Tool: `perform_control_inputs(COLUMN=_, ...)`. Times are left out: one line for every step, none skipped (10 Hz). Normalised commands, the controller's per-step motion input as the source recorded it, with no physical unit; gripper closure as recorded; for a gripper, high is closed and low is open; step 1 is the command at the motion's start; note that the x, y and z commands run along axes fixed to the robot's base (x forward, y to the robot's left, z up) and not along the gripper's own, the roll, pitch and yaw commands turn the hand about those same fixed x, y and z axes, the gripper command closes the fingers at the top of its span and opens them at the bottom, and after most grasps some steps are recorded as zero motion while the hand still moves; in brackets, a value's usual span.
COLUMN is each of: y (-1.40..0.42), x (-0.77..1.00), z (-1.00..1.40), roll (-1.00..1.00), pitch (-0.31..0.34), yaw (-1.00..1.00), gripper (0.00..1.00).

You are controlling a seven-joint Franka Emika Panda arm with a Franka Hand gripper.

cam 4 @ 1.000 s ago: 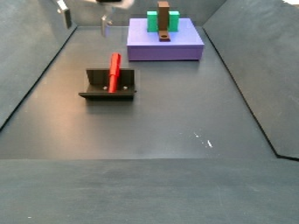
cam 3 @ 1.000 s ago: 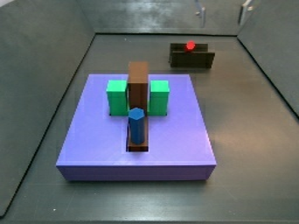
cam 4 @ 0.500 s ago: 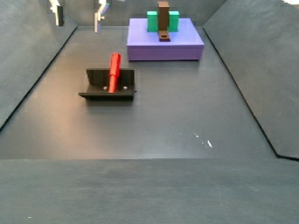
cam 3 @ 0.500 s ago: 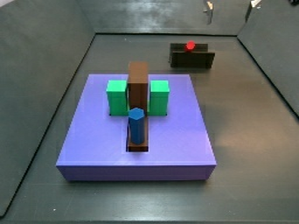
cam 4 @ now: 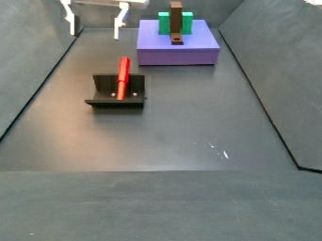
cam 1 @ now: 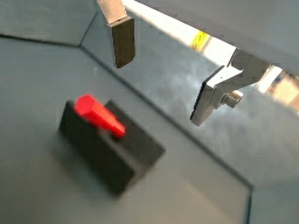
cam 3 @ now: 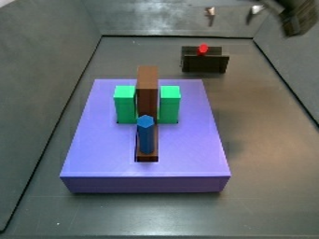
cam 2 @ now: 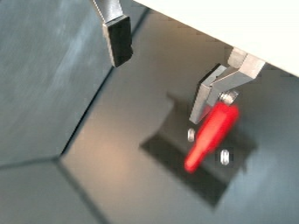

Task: Pick up the red object. Move up. Place the red object on the fixture. Regrasp the red object. Move to above the board. Insert the red object.
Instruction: Regrasp the red object.

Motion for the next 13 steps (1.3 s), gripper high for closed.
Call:
perform_control_inputs(y=0.39, x=-0.80, z=0.00, roll=0.69, pitch=-0.111, yaw=0.00, gripper=0.00)
perform_control_inputs(y=0.34, x=-0.85, z=0.00, roll=0.64, pitch=-0.191, yaw=0.00, gripper=0.00)
perform_control_inputs(y=0.07, x=-0.58, z=0.00, roll=0.22, pitch=-0.294, yaw=0.37, gripper=0.00)
perform_control_inputs(y=-0.13, x=-0.20, z=0.00, roll=0.15, pitch=-0.243, yaw=0.55, gripper=0.00)
perform_control_inputs(y=-0.17, x=-0.24, z=-0.04, roll=0.28, pitch=-0.189, yaw=0.37, gripper=0.00)
perform_control_inputs(y=-0.17, x=-0.12, z=-0.10, roll=0.27, pitch=-0.163, yaw=0.27, gripper=0.00)
perform_control_inputs(y=-0.38, x=0.00, z=-0.08, roll=0.71, pitch=0.000, yaw=0.06, gripper=0.00)
perform_control_inputs(y=-0.24, x=0.00, z=-0.24, roll=0.66, pitch=0.023, yaw=0.00, gripper=0.00)
perform_control_inputs(y=-0.10, x=0.00, z=-0.30, roll=0.42, pitch=0.000, yaw=0.00, gripper=0.00)
perform_control_inputs(y=-0.02, x=0.09, z=-0.37, roll=0.33, pitch=0.000, yaw=0.00, gripper=0.00)
perform_control_inputs(y=0.01, x=0.39, z=-0.44, roll=0.01, pitch=0.211, yaw=0.00, gripper=0.00)
perform_control_inputs(y=0.00, x=0.45, z=-0.36, roll=-0.04, pitch=0.211, yaw=0.00, gripper=0.00)
perform_control_inputs(y=0.00, x=0.45, z=-0.38, roll=0.00, pitch=0.206, yaw=0.00, gripper=0.00)
